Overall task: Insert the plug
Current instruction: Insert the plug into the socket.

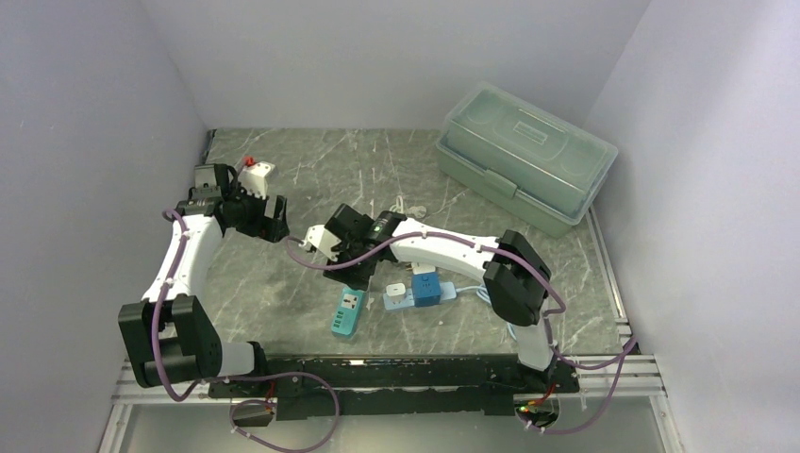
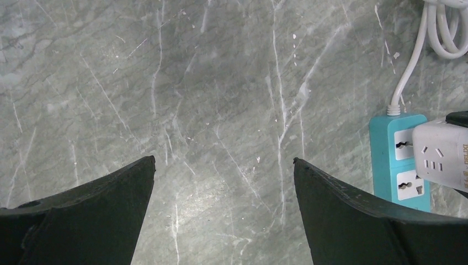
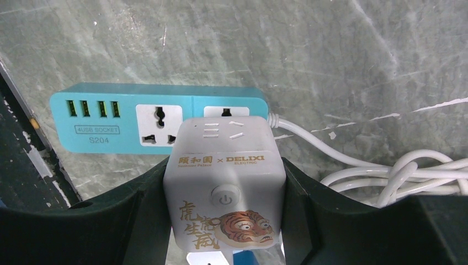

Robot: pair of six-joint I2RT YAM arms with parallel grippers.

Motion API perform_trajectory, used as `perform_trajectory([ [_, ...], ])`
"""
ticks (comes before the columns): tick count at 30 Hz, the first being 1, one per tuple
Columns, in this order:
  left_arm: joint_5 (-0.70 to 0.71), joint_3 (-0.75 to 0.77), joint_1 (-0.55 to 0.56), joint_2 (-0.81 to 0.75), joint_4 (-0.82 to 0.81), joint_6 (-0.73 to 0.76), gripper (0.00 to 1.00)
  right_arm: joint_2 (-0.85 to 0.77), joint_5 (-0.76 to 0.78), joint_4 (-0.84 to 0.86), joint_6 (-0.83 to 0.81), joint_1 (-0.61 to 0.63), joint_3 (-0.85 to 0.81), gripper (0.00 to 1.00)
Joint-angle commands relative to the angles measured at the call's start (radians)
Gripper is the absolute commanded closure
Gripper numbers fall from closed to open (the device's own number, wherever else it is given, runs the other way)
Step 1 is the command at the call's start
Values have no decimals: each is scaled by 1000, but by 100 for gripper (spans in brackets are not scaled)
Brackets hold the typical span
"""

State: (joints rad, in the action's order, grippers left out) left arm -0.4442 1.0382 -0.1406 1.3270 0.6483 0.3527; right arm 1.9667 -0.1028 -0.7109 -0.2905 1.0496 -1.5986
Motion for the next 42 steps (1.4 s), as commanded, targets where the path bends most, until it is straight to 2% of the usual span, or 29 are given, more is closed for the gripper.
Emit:
perform_trajectory([
  [1,18,22,-6,4,-23,-23,0,7,11,2,-16,0,-59,100],
  [30,36,41,-27,18,-36,-40,0,84,61,-67,-15,19,-73,100],
  [36,35,52,-32,26,-42,-41,0,82,52,-39,8,24,-17,100],
  [42,33,58,-39,24,-43,-41,0,81,11,53,54,33,124,100],
])
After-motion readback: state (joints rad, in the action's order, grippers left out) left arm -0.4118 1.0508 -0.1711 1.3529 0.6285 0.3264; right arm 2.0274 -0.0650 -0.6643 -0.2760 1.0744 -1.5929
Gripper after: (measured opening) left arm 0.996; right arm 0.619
